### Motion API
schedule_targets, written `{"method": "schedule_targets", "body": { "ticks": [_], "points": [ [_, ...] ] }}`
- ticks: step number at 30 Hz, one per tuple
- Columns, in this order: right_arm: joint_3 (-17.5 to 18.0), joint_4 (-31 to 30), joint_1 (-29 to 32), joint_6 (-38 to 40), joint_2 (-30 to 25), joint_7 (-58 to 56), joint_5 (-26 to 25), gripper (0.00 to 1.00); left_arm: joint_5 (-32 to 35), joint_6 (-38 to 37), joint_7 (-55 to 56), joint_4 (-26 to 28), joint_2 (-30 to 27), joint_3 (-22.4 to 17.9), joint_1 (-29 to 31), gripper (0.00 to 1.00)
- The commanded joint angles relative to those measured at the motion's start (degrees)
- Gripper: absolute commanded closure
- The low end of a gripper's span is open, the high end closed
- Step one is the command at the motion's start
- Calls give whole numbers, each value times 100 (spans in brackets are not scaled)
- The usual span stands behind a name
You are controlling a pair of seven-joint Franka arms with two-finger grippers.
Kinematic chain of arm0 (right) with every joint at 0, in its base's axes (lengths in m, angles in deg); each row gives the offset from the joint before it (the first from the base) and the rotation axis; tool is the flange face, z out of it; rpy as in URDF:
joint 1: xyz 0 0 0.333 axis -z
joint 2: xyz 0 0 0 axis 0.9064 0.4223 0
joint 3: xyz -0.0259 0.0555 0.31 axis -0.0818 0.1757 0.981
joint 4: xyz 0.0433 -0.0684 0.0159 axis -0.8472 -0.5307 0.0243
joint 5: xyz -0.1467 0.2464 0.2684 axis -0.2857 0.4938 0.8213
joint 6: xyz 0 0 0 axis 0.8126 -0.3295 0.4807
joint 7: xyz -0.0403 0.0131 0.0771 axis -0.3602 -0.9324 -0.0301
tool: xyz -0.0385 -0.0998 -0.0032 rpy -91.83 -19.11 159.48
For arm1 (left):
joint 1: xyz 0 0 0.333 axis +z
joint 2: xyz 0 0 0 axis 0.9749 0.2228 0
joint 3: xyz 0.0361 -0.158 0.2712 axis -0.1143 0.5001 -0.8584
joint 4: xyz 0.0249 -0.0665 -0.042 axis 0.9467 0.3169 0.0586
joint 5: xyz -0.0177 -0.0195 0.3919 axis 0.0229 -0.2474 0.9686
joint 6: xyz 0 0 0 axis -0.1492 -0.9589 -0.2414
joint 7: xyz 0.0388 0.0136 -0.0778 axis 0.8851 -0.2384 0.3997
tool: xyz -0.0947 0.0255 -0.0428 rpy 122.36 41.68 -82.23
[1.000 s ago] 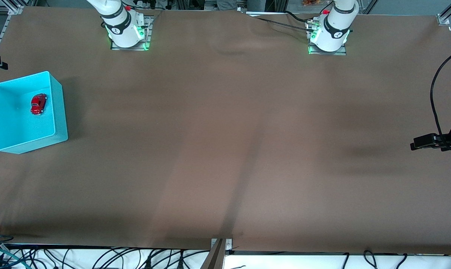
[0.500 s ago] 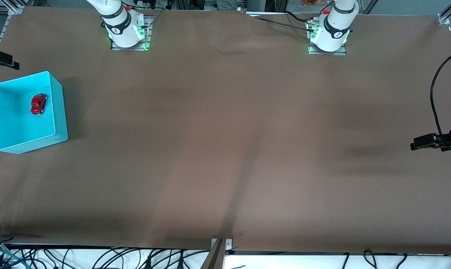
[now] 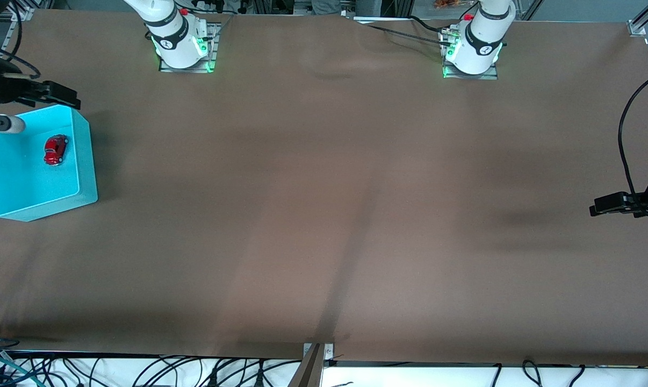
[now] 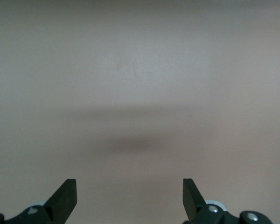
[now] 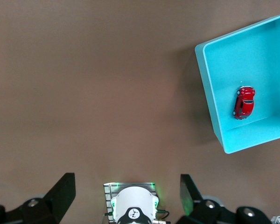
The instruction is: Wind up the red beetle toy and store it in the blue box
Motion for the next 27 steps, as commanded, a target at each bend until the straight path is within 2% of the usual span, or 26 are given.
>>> {"method": "schedule_targets", "body": {
  "ticks": [1, 27],
  "points": [
    [94, 156, -18, 86, 68, 162, 109, 1, 4, -75, -105, -15, -39, -10, -5, 0],
    [86, 130, -27, 24, 76, 21, 198, 0, 13, -75, -114, -15, -39, -10, -5, 0]
  ]
}}
